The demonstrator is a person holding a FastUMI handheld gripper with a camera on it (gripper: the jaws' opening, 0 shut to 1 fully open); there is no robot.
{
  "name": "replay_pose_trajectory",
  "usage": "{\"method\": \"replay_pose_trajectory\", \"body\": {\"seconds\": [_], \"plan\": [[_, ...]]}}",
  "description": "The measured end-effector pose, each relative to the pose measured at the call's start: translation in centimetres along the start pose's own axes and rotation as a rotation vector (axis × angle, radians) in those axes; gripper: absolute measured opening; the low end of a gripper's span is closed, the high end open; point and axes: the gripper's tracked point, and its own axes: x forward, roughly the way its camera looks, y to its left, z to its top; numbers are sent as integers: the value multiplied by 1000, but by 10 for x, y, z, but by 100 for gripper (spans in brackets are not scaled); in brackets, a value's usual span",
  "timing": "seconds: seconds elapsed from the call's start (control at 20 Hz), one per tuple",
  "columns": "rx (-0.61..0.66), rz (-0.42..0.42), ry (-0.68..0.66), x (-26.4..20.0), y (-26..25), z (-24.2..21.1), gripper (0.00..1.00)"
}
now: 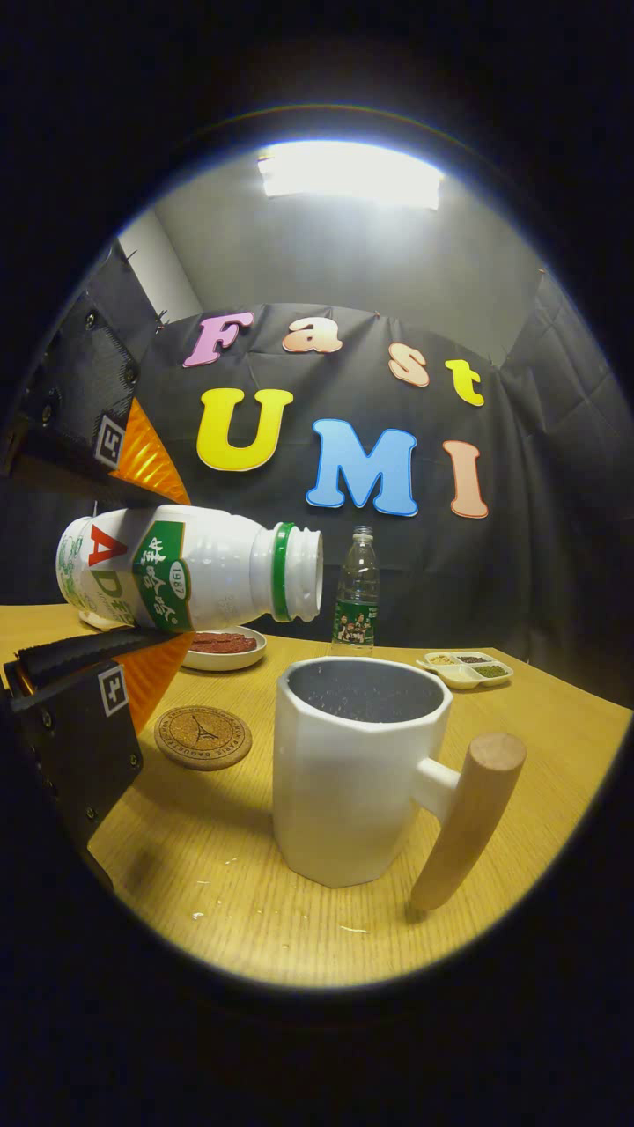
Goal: Take the bottle from table, then pour the juice into the cup, finally place the bottle on the coaster
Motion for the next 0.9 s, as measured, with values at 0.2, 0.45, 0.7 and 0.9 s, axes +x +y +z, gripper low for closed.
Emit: {"method": "replay_pose_trajectory", "body": {"seconds": [0.2, 0.45, 0.7, 0.9], "plan": [[48, 15, -9, 2, 0, 1, 66], [104, 20, -16, 2, -1, 0, 66], [141, 33, -32, 1, -1, 3, 66], [149, 38, -37, 2, 0, 3, 66]]}}
